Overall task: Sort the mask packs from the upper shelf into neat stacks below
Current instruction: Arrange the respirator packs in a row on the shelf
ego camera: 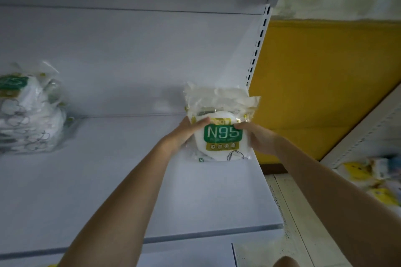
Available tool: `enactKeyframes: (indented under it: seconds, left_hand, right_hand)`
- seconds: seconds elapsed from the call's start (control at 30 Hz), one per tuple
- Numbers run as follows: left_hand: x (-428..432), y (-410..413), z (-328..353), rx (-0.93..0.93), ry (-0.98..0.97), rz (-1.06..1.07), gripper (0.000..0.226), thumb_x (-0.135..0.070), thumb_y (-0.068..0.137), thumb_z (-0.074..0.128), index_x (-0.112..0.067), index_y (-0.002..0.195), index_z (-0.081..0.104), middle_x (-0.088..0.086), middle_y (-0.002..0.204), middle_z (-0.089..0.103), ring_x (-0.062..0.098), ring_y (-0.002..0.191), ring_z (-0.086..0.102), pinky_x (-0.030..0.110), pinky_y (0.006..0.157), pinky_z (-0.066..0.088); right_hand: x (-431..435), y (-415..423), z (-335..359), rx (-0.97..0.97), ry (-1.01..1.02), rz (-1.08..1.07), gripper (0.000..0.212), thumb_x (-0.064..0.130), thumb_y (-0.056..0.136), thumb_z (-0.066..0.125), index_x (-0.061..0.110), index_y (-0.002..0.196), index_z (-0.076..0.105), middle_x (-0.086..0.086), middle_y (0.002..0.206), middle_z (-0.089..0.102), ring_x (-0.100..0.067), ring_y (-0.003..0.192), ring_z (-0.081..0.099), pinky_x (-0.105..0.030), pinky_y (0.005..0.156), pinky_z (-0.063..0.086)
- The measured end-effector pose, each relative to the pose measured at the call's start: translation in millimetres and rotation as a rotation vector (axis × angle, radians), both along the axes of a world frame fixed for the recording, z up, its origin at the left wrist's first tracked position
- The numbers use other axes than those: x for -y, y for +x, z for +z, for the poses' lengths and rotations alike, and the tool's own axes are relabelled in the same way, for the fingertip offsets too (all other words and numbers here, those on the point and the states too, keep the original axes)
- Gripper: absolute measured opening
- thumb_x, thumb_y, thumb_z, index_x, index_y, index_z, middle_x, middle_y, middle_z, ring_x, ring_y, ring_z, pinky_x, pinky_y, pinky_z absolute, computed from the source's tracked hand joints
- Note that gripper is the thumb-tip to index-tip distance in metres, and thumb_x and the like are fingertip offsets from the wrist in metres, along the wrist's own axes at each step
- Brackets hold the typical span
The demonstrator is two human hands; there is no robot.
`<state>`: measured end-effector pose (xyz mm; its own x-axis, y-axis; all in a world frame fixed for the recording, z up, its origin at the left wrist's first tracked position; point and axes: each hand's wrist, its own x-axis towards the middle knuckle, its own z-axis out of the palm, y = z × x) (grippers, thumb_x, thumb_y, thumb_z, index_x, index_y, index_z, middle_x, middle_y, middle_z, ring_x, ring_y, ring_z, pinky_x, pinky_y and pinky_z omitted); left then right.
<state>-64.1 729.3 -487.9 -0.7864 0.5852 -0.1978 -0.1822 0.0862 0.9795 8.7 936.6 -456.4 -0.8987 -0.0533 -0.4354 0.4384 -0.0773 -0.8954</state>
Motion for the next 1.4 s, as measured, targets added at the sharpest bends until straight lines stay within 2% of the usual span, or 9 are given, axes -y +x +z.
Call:
enactKeyframes:
  seconds: [0.13,0.27,0.4,0.53,0.8,0.97,1.07,1.27,1.4]
  left_hand:
    - [9.4,-7.6,-9.1,-0.01,-0.102,0.215,0.115,-0.072,0.043,0.081,-0.029,0.139,0.033,0.006,0.14,0.047,0.026,0.129,0.046,0.05,0.106,0.038]
    - [2.8,-2.3,5.1,0.035,0.088,0.024,0.067,-0.029,0.061,0.085,-0.02,0.121,0.055,0.011,0.113,0.067,0.024,0.101,0.066,0.034,0.079,0.057]
    - [-4.2,2.0,6.0,-0.009,0.134,-0.018,0.095,-0.025,0.046,0.087,-0.009,0.131,0.048,0.015,0.116,0.065,0.027,0.103,0.066,0.031,0.075,0.056]
    - [-10.4,-1.8,-0.2,-0.092,0.111,0.007,0.099,-0.022,0.052,0.083,-0.01,0.138,0.034,0.015,0.126,0.058,0.027,0.114,0.059,0.029,0.08,0.055]
    - [-27.1,0.7,-2.6,-0.083,0.026,0.226,0.069,-0.004,0.078,0.069,-0.017,0.133,0.031,0.007,0.12,0.055,0.024,0.105,0.06,0.03,0.077,0.054]
    - [-31.4,28.5,-11.1,-0.231,-0.086,0.447,0.082,-0.041,0.069,0.078,-0.021,0.134,0.032,-0.004,0.126,0.05,0.014,0.117,0.053,0.033,0.093,0.051]
    - [-28.8,59.8,-13.7,-0.164,0.015,0.374,0.059,-0.016,0.087,0.065,-0.031,0.131,0.028,-0.017,0.115,0.05,-0.002,0.102,0.055,0.009,0.074,0.049]
    - [-18.7,66.3,-1.2,-0.095,-0.023,0.255,0.065,-0.004,0.086,0.064,-0.015,0.14,0.03,0.006,0.127,0.057,0.019,0.111,0.06,0.021,0.081,0.054]
    - [-19.3,68.6,4.3,-0.092,-0.027,0.224,0.066,0.001,0.087,0.059,-0.018,0.14,0.025,0.006,0.126,0.054,0.018,0.108,0.058,0.015,0.068,0.054]
  right_hand:
    - [6.4,-7.1,0.5,-0.019,0.003,-0.025,0.062,0.02,0.076,0.065,0.002,0.13,0.041,-0.017,0.114,0.063,-0.03,0.099,0.064,-0.038,0.082,0.053]
    - [13.2,-14.3,-1.4,0.042,0.002,-0.028,0.044,0.021,0.089,0.054,0.001,0.126,0.042,-0.018,0.105,0.064,-0.031,0.09,0.063,-0.04,0.075,0.052]
    - [9.5,-4.1,0.5,0.018,-0.003,-0.013,0.022,0.013,0.091,0.047,0.003,0.11,0.048,-0.014,0.094,0.066,-0.026,0.083,0.065,-0.038,0.071,0.052]
    - [4.8,2.0,-13.5,-0.151,-0.005,-0.137,0.032,0.002,0.089,0.049,0.001,0.12,0.043,-0.016,0.097,0.066,-0.022,0.077,0.069,-0.03,0.059,0.056]
    - [11.5,-5.0,-13.7,-0.049,0.04,-0.115,0.014,0.011,0.091,0.04,0.007,0.104,0.044,-0.015,0.096,0.062,-0.025,0.082,0.062,-0.036,0.069,0.052]
    - [18.1,6.1,-28.5,-0.128,0.11,-0.292,0.033,0.018,0.094,0.046,0.012,0.125,0.036,-0.018,0.118,0.056,-0.031,0.107,0.057,-0.049,0.097,0.046]
    - [30.8,25.5,-30.5,-0.084,0.124,-0.281,0.03,0.018,0.097,0.04,0.008,0.125,0.036,-0.014,0.11,0.056,-0.024,0.098,0.057,-0.039,0.091,0.049]
    - [31.8,44.7,-21.1,-0.033,0.114,-0.322,0.041,0.028,0.093,0.051,0.01,0.127,0.037,-0.014,0.114,0.057,-0.025,0.097,0.059,-0.035,0.081,0.051]
    - [38.0,48.1,-24.2,-0.018,0.163,-0.279,0.024,0.024,0.098,0.044,0.009,0.114,0.036,-0.009,0.097,0.055,-0.014,0.08,0.056,-0.022,0.065,0.046]
